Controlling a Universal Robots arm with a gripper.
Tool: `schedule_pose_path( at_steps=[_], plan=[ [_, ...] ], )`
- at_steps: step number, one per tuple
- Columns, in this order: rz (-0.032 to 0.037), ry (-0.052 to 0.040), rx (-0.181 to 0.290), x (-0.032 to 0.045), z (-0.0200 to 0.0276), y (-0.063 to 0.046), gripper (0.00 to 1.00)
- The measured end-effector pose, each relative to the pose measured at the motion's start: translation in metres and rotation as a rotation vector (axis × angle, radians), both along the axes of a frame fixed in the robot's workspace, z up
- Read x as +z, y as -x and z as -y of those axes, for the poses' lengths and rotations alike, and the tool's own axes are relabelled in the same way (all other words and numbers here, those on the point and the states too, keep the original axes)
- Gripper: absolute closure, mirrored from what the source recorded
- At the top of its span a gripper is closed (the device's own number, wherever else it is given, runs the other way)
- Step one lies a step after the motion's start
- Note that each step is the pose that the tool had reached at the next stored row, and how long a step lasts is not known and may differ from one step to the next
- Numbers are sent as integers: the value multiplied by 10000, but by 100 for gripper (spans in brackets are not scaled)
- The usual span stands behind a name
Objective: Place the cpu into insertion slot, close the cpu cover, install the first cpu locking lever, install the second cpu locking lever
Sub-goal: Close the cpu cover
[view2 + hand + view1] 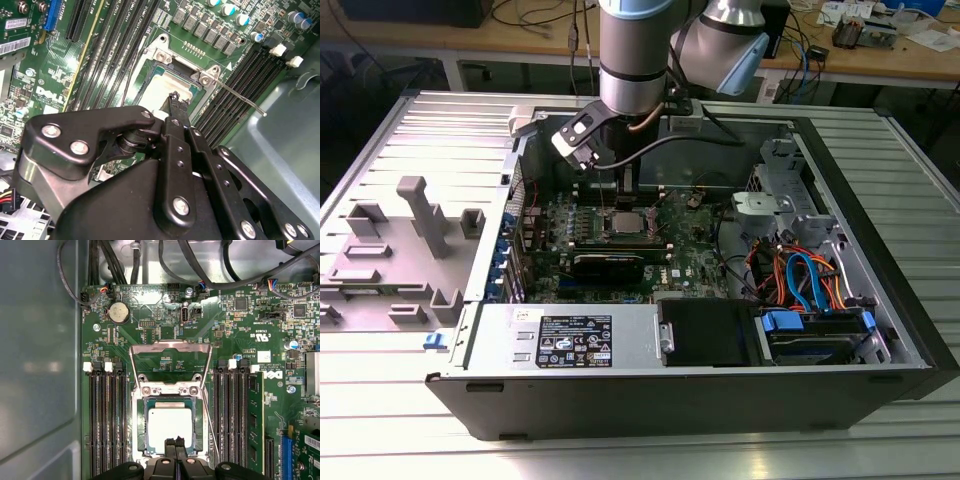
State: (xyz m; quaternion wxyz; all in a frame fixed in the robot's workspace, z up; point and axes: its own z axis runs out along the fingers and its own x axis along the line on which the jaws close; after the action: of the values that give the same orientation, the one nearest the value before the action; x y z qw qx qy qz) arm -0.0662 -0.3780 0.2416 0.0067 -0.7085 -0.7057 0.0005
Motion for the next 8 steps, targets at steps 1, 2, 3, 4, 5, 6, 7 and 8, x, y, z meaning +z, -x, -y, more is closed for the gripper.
schedule_pose_path(
  at_steps=[1, 2, 3, 4, 5, 6, 7, 8],
  plan=[
    [-1, 2, 0, 9, 0, 0, 89],
    [0, 3, 0, 17, 0, 0, 89],
    [0, 3, 0, 29, 0, 0, 89],
    [-1, 4, 0, 38, 0, 0, 89],
    [1, 4, 0, 50, 0, 0, 89],
    [0, 5, 0, 60, 0, 0, 89],
    [0, 5, 0, 71, 0, 0, 89],
    [0, 6, 0, 87, 0, 0, 89]
  ],
)
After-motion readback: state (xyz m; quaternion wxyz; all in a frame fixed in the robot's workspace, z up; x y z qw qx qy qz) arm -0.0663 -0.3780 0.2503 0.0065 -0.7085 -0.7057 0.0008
